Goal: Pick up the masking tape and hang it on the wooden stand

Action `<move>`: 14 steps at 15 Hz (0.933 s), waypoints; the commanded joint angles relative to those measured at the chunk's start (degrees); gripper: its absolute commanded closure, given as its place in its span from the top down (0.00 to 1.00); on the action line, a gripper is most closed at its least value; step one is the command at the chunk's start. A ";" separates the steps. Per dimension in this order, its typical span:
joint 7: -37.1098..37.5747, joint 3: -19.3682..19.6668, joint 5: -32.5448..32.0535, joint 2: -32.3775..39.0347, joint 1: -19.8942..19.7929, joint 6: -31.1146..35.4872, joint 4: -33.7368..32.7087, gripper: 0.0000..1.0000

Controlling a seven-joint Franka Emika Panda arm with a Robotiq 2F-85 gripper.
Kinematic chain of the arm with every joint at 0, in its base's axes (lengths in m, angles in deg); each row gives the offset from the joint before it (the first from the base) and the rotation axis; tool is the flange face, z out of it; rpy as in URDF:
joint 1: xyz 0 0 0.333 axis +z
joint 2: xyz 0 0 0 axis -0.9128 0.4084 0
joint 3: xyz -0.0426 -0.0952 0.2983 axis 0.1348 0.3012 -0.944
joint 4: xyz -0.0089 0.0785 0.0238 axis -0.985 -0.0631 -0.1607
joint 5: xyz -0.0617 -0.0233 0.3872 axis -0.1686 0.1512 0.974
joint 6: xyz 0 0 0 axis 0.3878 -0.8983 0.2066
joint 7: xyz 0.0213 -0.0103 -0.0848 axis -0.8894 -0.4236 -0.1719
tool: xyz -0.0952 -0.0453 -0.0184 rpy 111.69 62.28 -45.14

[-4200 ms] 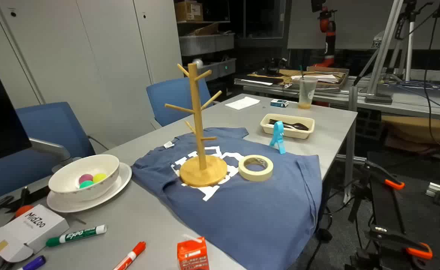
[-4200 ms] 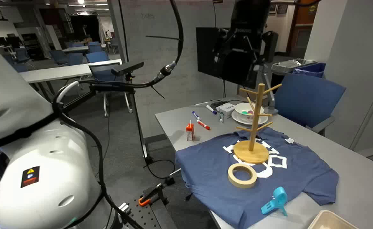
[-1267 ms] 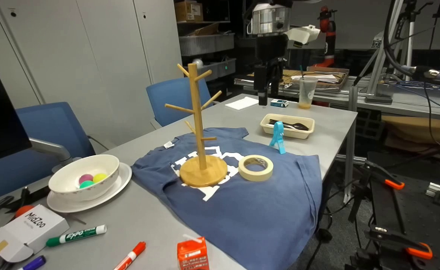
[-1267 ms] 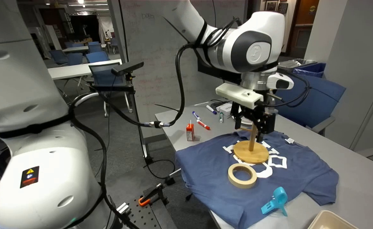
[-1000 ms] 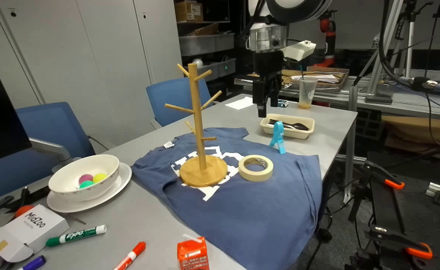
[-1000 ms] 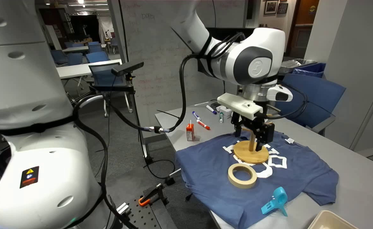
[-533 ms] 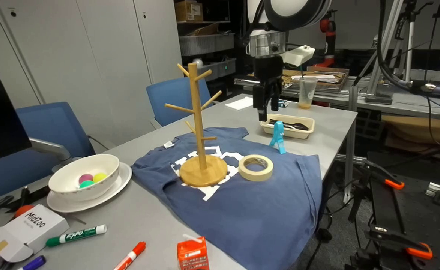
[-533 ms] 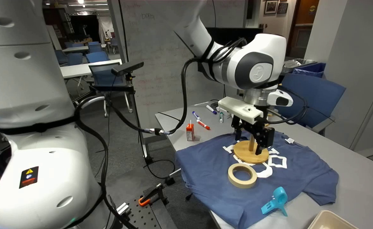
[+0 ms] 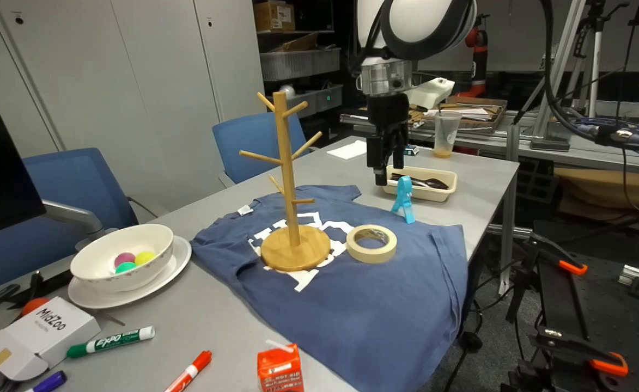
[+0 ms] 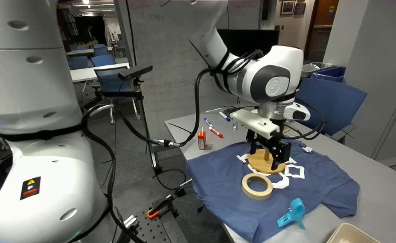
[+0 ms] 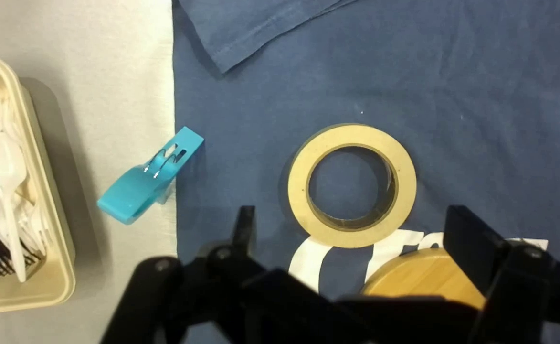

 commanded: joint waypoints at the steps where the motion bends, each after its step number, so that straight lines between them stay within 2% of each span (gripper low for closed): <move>1: 0.20 0.21 0.31 4.68 -0.68 4.20 -1.24 1.00; 7: -0.88 0.31 1.52 11.49 -1.99 9.30 -2.23 1.00; 14: -1.17 -0.42 2.64 18.45 -2.93 9.90 -5.25 1.00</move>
